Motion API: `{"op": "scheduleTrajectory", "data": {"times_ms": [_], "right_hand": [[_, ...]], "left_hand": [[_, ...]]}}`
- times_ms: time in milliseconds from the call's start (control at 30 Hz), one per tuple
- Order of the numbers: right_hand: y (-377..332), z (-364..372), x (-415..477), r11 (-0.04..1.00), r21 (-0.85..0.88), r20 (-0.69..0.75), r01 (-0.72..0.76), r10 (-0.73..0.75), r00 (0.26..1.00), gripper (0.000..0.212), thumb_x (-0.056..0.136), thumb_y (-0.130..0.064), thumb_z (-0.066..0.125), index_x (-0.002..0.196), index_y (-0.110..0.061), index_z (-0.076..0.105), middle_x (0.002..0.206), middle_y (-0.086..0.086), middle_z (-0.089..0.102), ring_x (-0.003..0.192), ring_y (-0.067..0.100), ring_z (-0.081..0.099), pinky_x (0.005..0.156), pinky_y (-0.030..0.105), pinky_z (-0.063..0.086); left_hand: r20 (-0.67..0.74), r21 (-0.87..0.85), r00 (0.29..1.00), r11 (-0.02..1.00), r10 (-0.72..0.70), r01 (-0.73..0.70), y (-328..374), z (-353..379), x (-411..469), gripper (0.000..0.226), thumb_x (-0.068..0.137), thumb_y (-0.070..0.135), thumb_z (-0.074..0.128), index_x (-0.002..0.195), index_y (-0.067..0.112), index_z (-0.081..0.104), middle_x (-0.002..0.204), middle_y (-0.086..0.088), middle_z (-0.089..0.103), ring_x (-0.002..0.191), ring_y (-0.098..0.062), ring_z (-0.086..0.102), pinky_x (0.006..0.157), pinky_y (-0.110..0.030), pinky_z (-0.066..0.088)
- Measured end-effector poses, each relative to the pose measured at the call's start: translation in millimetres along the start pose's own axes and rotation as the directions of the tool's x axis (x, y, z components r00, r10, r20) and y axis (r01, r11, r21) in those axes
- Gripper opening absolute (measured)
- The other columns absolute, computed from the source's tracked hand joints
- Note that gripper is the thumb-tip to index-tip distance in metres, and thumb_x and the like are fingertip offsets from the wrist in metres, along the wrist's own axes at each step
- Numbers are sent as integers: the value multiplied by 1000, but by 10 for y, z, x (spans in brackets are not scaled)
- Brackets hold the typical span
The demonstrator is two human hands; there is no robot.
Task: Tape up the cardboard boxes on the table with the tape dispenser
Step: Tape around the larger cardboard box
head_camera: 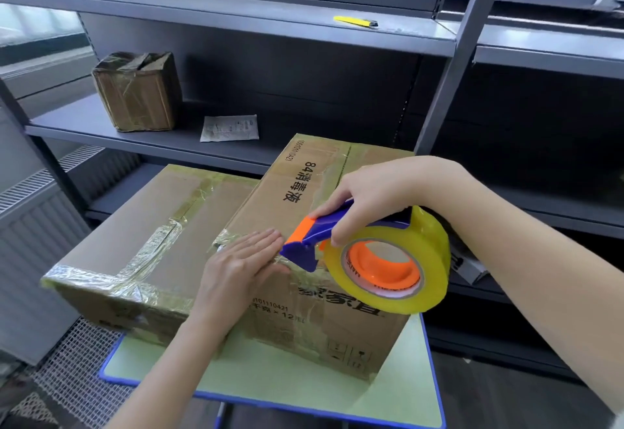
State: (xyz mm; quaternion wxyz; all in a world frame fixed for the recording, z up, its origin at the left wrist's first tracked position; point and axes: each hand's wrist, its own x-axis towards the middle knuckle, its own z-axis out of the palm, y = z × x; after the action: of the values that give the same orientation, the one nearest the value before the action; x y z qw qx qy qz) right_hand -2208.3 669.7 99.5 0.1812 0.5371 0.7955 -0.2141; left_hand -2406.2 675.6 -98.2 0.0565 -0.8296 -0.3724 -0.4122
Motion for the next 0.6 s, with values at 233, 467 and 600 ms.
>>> {"op": "scheduleTrajectory", "data": {"times_ms": [233, 467, 600], "right_hand": [[285, 114, -297, 986, 159, -6, -56, 58, 998, 48, 83, -45, 62, 128, -54, 48, 92, -21, 61, 72, 3, 60, 54, 8, 44], [358, 178, -395, 988, 154, -45, -31, 39, 998, 50, 82, -45, 62, 128, -55, 46, 95, -19, 61, 75, 5, 61, 59, 13, 46], [488, 163, -525, 987, 159, -34, -41, 46, 998, 45, 81, -42, 64, 121, -58, 50, 89, -18, 64, 66, 2, 60, 53, 10, 43]], "left_hand": [[25, -29, 999, 999, -27, 27, 54, 63, -16, 50, 90, 50, 48, 105, 10, 73, 112, 0, 68, 109, -11, 61, 102, -23, 41], [66, -42, 996, 997, -65, 67, 147, 15, 7, 54, 87, 56, 46, 108, 12, 71, 113, 1, 66, 111, -11, 59, 104, -22, 39], [96, -73, 990, 991, -108, 115, 101, -21, -10, 59, 86, 62, 43, 112, 14, 66, 116, 4, 63, 112, -9, 58, 105, -18, 38]]}}
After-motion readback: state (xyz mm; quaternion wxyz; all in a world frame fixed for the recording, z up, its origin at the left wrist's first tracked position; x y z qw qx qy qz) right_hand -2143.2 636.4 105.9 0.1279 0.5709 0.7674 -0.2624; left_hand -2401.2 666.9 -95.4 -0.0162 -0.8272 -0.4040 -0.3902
